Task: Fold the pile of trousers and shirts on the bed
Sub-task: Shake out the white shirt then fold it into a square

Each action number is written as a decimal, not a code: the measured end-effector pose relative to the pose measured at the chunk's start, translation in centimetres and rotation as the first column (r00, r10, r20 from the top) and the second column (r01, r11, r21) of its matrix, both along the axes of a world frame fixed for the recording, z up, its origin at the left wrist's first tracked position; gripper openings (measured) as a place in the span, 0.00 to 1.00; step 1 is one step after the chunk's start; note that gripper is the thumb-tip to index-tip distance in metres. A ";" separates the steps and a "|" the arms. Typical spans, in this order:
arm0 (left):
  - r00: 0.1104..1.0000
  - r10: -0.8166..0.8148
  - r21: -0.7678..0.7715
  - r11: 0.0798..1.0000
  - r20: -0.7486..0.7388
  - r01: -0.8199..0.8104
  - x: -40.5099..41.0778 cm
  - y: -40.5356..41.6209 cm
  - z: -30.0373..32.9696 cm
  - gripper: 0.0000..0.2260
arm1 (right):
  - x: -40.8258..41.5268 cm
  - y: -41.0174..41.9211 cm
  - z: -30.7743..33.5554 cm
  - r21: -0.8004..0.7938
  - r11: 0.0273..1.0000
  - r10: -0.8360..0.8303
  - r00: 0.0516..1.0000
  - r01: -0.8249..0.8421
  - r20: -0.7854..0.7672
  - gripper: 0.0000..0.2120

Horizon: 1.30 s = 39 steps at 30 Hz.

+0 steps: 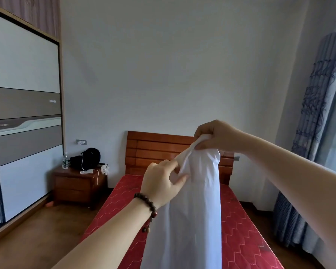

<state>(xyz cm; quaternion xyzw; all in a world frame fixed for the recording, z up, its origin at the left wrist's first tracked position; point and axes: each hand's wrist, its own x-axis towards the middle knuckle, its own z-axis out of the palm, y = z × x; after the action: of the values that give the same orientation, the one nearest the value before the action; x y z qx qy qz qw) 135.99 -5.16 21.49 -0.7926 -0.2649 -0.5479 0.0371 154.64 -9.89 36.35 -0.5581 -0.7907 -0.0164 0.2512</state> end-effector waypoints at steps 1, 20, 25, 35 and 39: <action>1.000 0.012 -0.017 1.000 -0.026 -0.013 0.1 0.0 -0.5 0.15 | 0.0 0.0 0.2 0.005 1.000 -0.010 1.000 0.010 0.011 0.05; 0.951 -0.306 -0.361 0.893 -0.043 0.271 -0.2 3.2 1.7 0.15 | 4.8 -2.1 2.3 0.050 0.981 -0.195 0.966 0.189 0.170 0.06; 0.950 -0.313 -0.415 0.866 -0.012 0.280 -0.8 3.8 3.1 0.16 | 5.3 -2.2 0.8 -0.096 0.972 -0.182 0.949 0.213 0.258 0.08; 0.956 -0.292 -0.427 0.861 0.029 0.275 -3.1 4.7 3.6 0.14 | 3.8 0.0 -2.8 -0.278 0.954 -0.113 0.993 0.115 0.024 0.09; 0.968 -0.248 -0.411 0.886 -0.028 0.215 -4.7 4.8 3.7 0.13 | 3.6 1.2 -3.1 -0.284 0.944 -0.155 0.986 0.165 0.058 0.06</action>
<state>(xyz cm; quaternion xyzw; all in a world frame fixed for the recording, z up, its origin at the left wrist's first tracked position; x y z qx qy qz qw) 131.30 -0.38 25.23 -0.8302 -0.2744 -0.4495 -0.1827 158.26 -8.69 33.23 -0.6506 -0.7410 0.0686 0.1512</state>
